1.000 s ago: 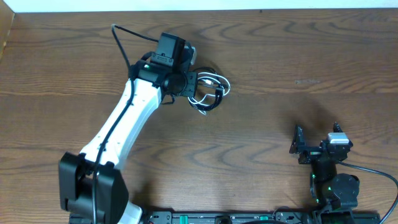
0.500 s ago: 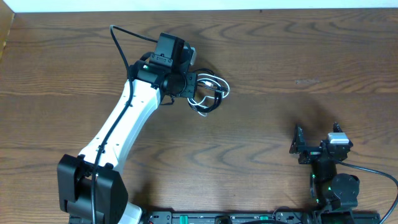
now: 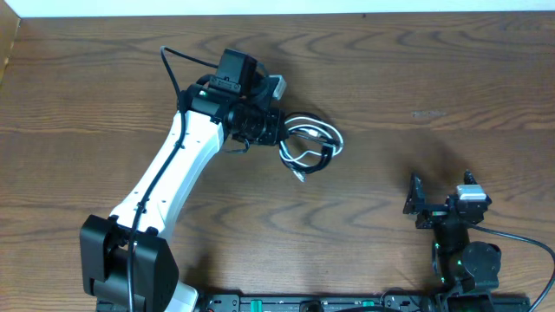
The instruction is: Untangle cables
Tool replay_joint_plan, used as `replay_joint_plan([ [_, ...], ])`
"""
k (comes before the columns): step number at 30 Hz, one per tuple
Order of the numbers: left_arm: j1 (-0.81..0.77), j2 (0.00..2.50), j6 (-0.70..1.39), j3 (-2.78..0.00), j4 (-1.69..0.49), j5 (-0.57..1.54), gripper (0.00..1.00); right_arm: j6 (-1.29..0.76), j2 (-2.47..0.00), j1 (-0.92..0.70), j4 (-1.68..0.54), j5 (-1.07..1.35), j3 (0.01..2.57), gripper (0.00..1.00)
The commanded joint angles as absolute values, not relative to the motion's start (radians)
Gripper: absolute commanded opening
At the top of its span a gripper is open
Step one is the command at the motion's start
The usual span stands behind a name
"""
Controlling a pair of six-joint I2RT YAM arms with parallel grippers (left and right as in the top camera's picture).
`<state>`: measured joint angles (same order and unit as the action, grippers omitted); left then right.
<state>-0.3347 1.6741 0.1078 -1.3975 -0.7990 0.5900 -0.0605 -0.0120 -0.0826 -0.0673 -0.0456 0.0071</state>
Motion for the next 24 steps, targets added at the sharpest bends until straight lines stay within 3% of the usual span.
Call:
replay_joint_plan([
  [1, -0.332, 1.668, 0.114, -1.405, -0.751, 0.828, 0.07, -0.179, -0.007, -0.087, -0.071, 0.039, 0.006, 0.99],
  [10, -0.332, 1.669, 0.244, -1.405, -0.662, 0.766, 0.07, -0.379, -0.072, -0.086, -0.018, 0.429, 0.109, 0.99],
  [19, -0.334, 1.669, 0.303, -1.405, -0.654, 0.739, 0.07, -0.636, -0.535, -0.087, -0.041, 0.636, 0.403, 0.99],
  [24, -0.334, 1.669, 0.336, -1.405, -0.649, 0.74, 0.07, -0.636, -0.757, -0.087, 0.038, 0.69, 0.451, 0.99],
])
